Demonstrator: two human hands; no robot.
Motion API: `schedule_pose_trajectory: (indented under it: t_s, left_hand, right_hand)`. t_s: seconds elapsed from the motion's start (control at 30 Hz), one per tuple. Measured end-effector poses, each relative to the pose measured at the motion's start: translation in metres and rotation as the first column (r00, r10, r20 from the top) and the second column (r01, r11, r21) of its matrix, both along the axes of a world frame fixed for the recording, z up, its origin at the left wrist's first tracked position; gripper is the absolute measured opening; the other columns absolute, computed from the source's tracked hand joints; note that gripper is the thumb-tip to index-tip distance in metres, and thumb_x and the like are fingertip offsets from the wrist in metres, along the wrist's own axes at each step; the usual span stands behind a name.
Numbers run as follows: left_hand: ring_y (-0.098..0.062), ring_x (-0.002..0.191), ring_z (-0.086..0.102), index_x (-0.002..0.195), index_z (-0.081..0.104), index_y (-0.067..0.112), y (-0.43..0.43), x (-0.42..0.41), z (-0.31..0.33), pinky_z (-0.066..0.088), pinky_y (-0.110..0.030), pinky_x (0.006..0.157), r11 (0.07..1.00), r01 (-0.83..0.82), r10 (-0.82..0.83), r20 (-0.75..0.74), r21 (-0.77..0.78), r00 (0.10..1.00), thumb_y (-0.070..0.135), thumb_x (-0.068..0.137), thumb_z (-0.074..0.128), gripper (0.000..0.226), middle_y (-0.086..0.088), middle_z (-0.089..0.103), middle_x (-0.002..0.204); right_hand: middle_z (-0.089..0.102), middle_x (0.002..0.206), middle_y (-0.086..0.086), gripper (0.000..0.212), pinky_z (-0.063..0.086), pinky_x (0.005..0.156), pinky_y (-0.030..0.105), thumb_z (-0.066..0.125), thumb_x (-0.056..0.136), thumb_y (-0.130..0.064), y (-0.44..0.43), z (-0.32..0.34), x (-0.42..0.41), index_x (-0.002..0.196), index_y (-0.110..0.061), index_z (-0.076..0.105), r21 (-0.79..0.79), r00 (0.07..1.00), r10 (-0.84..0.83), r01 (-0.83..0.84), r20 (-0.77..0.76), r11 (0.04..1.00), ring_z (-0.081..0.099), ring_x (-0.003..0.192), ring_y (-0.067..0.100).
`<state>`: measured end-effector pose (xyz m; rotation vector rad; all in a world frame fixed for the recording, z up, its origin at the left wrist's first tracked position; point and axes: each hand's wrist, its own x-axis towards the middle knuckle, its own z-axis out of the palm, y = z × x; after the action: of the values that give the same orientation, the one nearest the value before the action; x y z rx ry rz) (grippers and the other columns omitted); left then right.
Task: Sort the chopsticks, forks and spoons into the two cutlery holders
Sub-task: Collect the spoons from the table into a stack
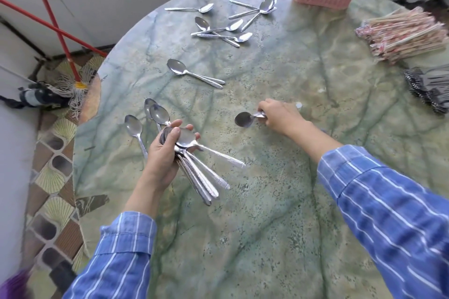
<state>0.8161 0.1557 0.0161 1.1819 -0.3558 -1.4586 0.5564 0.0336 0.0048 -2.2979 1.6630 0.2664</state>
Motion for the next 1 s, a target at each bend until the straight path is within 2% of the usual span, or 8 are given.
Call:
schedule_pose_trajectory:
  t_s: [0.13, 0.3, 0.4, 0.5, 0.57, 0.67, 0.77, 1.0]
  left_hand:
    - [-0.018, 0.063, 0.060, 0.108, 0.050, 0.014, 0.001, -0.006, -0.005, 0.058, -0.039, 0.066, 0.999, -0.045, 0.047, -0.075, 0.029, 0.996, 0.030, 0.093, 0.060, 0.024, -0.004, 0.051, 0.073]
    - [-0.013, 0.068, 0.060, 0.109, 0.046, 0.014, 0.006, -0.022, -0.012, 0.054, -0.024, 0.057, 0.998, 0.040, -0.037, -0.081, 0.038, 0.996, 0.058, 0.040, 0.086, 0.092, -0.001, 0.058, 0.085]
    - [-0.020, 0.081, 0.059, 0.111, 0.055, 0.011, 0.012, -0.032, -0.012, 0.053, -0.028, 0.063, 0.996, 0.057, -0.057, -0.008, 0.065, 0.998, 0.047, 0.061, 0.083, 0.068, -0.007, 0.066, 0.099]
    - [-0.024, 0.083, 0.066, 0.111, 0.059, 0.012, 0.018, -0.032, -0.017, 0.053, -0.037, 0.074, 0.996, 0.053, -0.055, 0.027, 0.076, 0.998, 0.016, 0.092, 0.060, 0.019, -0.012, 0.071, 0.102]
    - [-0.023, 0.077, 0.067, 0.119, 0.058, 0.014, 0.024, -0.028, -0.018, 0.057, -0.034, 0.073, 0.996, 0.056, -0.055, -0.016, 0.066, 0.998, 0.008, 0.097, 0.050, 0.024, -0.015, 0.069, 0.099]
    - [-0.021, 0.069, 0.062, 0.127, 0.055, 0.018, 0.033, -0.021, -0.017, 0.056, -0.032, 0.064, 0.997, 0.054, -0.051, -0.051, 0.052, 0.997, 0.004, 0.097, 0.047, 0.034, -0.009, 0.063, 0.086]
    - [-0.016, 0.060, 0.051, 0.121, 0.055, 0.016, 0.039, -0.020, -0.014, 0.049, -0.027, 0.051, 0.995, 0.059, -0.060, 0.015, 0.082, 0.998, 0.001, 0.096, 0.046, 0.030, -0.004, 0.054, 0.078]
    - [-0.024, 0.071, 0.068, 0.105, 0.055, 0.014, 0.043, -0.021, -0.013, 0.057, -0.033, 0.053, 0.964, 0.167, -0.187, 0.077, 0.208, 0.979, 0.029, 0.089, 0.064, 0.024, -0.005, 0.059, 0.094]
  right_hand:
    - [0.065, 0.086, 0.003, 0.014, 0.046, 0.062, 0.027, 0.059, 0.093, -0.028, 0.013, 0.030, 0.013, 0.085, -0.017, 0.063, 0.194, 0.967, -0.177, 0.141, 0.184, 0.971, 0.059, 0.078, 0.022]
    - [0.039, 0.056, -0.007, 0.017, 0.022, 0.041, 0.019, 0.077, 0.080, -0.022, 0.057, 0.055, 0.051, 0.078, -0.021, 0.060, 0.739, 0.679, -0.588, 0.097, 0.441, 0.667, 0.029, 0.049, 0.009]
    - [0.038, 0.058, -0.007, 0.018, 0.019, 0.040, 0.019, 0.075, 0.083, -0.022, 0.081, 0.049, 0.072, 0.079, -0.016, 0.059, 0.818, 0.646, -0.636, 0.032, 0.422, 0.575, 0.025, 0.048, 0.008]
    - [0.041, 0.075, -0.001, 0.053, 0.024, 0.040, 0.020, 0.066, 0.083, -0.055, 0.097, 0.041, 0.081, 0.104, -0.007, 0.062, 0.846, 0.658, -0.652, 0.040, 0.378, 0.531, 0.028, 0.050, 0.006]
    - [0.038, 0.073, -0.002, 0.057, 0.024, 0.038, 0.018, 0.055, 0.084, -0.066, 0.102, 0.038, 0.080, 0.102, -0.012, 0.056, 0.929, 0.518, -0.799, 0.019, 0.307, 0.370, 0.027, 0.050, 0.007]
    - [0.038, 0.068, 0.000, 0.043, 0.028, 0.045, 0.023, 0.038, 0.088, -0.045, 0.108, 0.034, 0.068, 0.108, -0.009, 0.050, 0.981, 0.149, -0.976, -0.139, 0.159, 0.139, 0.032, 0.053, 0.012]
    - [0.041, 0.071, 0.004, 0.045, 0.032, 0.055, 0.027, 0.037, 0.076, -0.017, 0.114, 0.026, 0.057, 0.118, -0.004, 0.047, 0.973, -0.044, -0.997, -0.222, 0.058, 0.066, 0.036, 0.060, 0.015]
    - [0.053, 0.091, 0.006, 0.059, 0.050, 0.073, 0.031, 0.045, 0.076, 0.016, 0.128, 0.019, 0.056, 0.134, 0.005, 0.043, 0.925, -0.088, -0.994, -0.369, 0.065, 0.093, 0.050, 0.073, 0.011]
